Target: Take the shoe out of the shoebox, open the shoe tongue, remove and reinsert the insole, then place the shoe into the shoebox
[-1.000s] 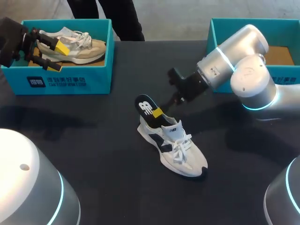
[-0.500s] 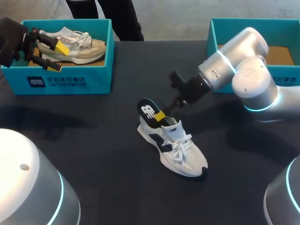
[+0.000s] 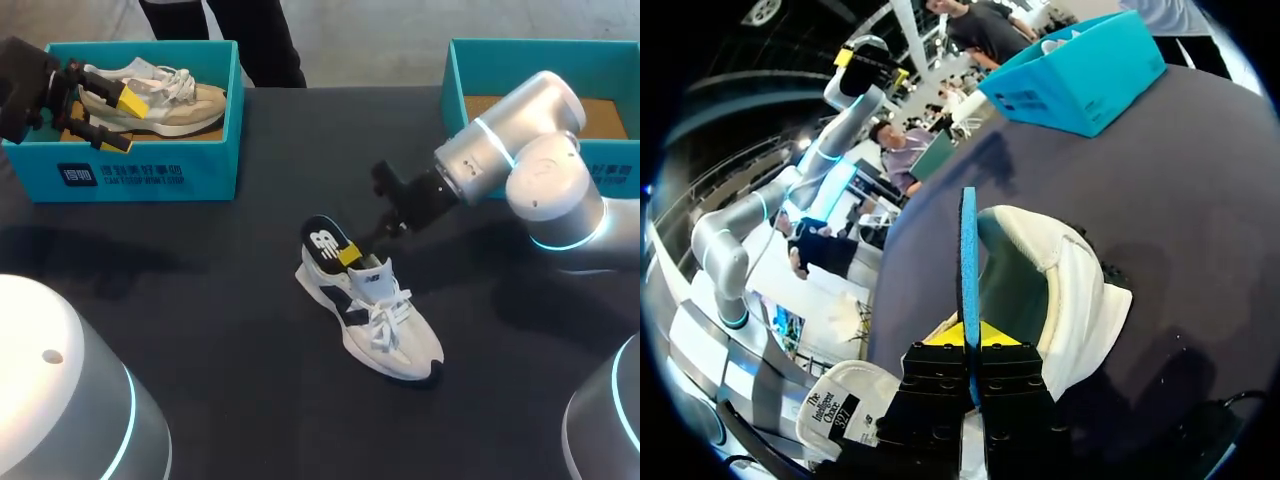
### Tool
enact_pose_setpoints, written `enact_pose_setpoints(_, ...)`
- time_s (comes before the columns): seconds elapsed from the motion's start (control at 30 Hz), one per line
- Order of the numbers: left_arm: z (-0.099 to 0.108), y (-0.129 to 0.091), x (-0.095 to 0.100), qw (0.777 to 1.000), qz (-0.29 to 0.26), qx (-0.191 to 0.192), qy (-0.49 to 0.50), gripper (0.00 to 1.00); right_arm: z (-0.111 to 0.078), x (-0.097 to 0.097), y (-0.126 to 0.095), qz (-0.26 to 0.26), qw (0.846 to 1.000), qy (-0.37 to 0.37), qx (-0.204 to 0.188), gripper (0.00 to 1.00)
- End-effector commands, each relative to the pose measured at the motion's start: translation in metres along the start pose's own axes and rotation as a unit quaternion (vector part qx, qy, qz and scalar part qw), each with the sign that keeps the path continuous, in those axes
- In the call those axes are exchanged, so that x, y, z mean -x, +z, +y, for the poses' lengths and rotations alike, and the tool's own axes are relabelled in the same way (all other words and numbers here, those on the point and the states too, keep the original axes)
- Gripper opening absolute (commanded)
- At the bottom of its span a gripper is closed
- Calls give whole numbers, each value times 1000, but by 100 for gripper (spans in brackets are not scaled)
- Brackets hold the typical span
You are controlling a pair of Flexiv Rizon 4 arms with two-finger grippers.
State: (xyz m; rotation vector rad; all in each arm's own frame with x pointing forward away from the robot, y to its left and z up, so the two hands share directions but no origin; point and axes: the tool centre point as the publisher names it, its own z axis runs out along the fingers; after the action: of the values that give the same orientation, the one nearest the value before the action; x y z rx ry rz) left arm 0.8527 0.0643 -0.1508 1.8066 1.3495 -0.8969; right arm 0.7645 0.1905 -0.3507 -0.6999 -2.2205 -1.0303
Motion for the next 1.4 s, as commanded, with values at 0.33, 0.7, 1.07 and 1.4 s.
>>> enact_pose_setpoints(0.33, 0, 0, 0, 1000, 0, 1, 1, 100, 5, -9, 2, -2, 1000, -21, 17, 93)
enact_pose_setpoints(0.7, 0, 0, 0, 1000, 0, 1, 1, 100, 22, -13, 2, -17, 998, -48, 29, 88)
enact_pose_setpoints(1.07, 0, 0, 0, 1000, 0, 1, 1, 100, 34, -12, 4, -21, 998, -61, 26, 39)
enact_pose_setpoints(1.4, 0, 0, 0, 1000, 0, 1, 1, 100, 39, -11, 0, -27, 997, -64, 25, 42)
